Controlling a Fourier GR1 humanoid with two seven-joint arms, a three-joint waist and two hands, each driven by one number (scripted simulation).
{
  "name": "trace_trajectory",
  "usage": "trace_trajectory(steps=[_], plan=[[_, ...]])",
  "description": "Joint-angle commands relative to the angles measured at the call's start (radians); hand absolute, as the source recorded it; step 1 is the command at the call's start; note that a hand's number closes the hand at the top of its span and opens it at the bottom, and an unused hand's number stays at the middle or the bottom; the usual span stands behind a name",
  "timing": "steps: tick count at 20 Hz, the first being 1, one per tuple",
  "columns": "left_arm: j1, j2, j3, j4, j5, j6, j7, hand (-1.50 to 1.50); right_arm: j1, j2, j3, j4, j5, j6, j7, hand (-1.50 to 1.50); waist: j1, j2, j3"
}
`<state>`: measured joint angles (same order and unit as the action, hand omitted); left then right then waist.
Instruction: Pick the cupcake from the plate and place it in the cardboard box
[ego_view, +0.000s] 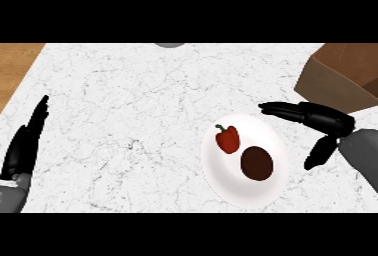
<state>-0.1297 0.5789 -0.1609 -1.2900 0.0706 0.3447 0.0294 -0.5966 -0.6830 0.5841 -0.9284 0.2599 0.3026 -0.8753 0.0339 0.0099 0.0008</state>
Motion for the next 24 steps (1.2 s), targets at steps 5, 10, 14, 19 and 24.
trace_trajectory(steps=[5, 10, 14, 19, 24], plan=[[0.001, -0.016, 0.020, -0.004, -0.009, -0.013, 0.010, 0.00, -0.123, 0.018, 0.150, 0.032, 0.235, 0.064, 0.018, -1.50, -0.018, -0.008, -0.001], [0.036, -0.002, 0.052, 0.009, -0.021, -0.031, -0.005, 0.00, -0.143, 0.150, 0.186, 0.003, 0.288, 0.125, 0.179, -1.50, -0.025, -0.011, -0.001], [0.000, -0.022, 0.107, 0.112, -0.016, -0.080, -0.090, 0.00, -0.160, 0.197, 0.150, 0.050, 0.364, 0.098, 0.197, -1.50, -0.029, -0.008, -0.001], [0.082, -0.020, 0.129, -0.031, -0.046, -0.088, -0.022, 0.00, -0.098, 0.194, 0.104, 0.056, 0.450, 0.084, 0.129, -1.50, -0.026, -0.011, -0.001], [0.026, -0.076, 0.119, 0.003, -0.114, -0.076, 0.011, 0.00, -0.101, 0.238, 0.060, 0.102, 0.520, 0.089, 0.109, -1.50, -0.025, -0.008, -0.001]])
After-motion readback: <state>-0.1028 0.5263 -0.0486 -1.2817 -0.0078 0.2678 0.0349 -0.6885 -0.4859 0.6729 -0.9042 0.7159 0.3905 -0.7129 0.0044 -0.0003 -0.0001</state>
